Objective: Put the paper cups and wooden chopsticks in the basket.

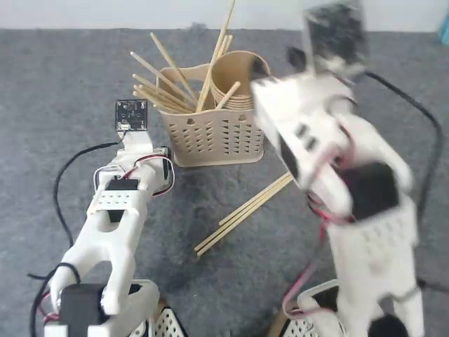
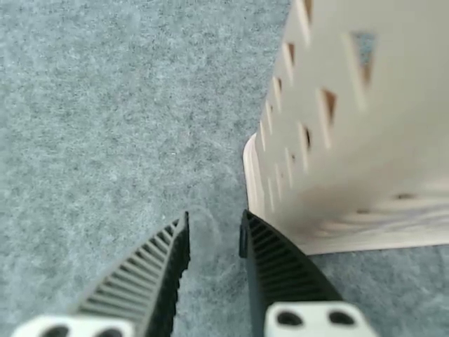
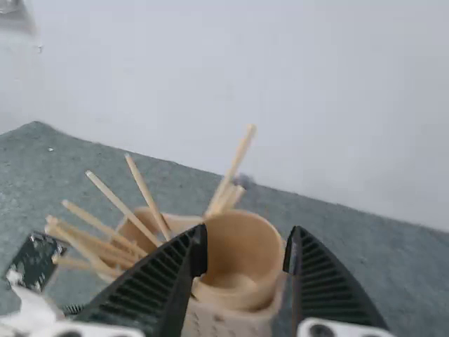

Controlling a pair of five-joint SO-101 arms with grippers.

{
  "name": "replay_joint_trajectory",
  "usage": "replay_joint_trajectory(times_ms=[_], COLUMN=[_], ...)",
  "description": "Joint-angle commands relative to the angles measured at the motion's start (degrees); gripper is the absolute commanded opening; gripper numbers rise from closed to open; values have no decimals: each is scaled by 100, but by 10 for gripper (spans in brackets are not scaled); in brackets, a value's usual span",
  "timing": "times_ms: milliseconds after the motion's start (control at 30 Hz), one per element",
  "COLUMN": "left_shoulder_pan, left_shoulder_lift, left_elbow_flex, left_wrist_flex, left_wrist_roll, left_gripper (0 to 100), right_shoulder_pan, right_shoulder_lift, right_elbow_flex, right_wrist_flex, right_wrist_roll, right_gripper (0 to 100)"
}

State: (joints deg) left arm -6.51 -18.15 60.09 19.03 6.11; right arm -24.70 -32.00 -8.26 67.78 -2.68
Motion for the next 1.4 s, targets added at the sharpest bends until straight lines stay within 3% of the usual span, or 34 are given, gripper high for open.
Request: replay_joint_trajectory(times_ms=[0,167,267,433,600,700,867,1000,1367], left_shoulder_pan=[-35,-35,-44,-53,-237,-220,-185,-167,1029], left_shoulder_lift=[0,-9,-9,-70,-167,-624,-1908,-3235,-6892], left_elbow_flex=[-154,-154,-145,-66,-66,207,1024,1684,3284], left_wrist_flex=[-149,-149,-132,-123,-123,-123,-149,-123,-123], left_wrist_roll=[-70,-70,-70,-70,-62,-62,-70,-26,-18], left_gripper=[108,108,108,107,66,8,13,13,13], right_shoulder_pan=[611,1596,2062,2826,3134,3090,3108,3073,3301], right_shoulder_lift=[-637,-708,-734,-752,-752,-752,-743,-708,-743], right_elbow_flex=[-211,123,1336,3560,5257,6180,7385,8070,8352], right_wrist_flex=[1103,2712,2686,1253,-365,-1314,-2888,-3864,-4347], right_wrist_roll=[53,44,44,44,44,-53,-967,-1248,-1240], right_gripper=[191,191,191,170,0,39,40,40,40])
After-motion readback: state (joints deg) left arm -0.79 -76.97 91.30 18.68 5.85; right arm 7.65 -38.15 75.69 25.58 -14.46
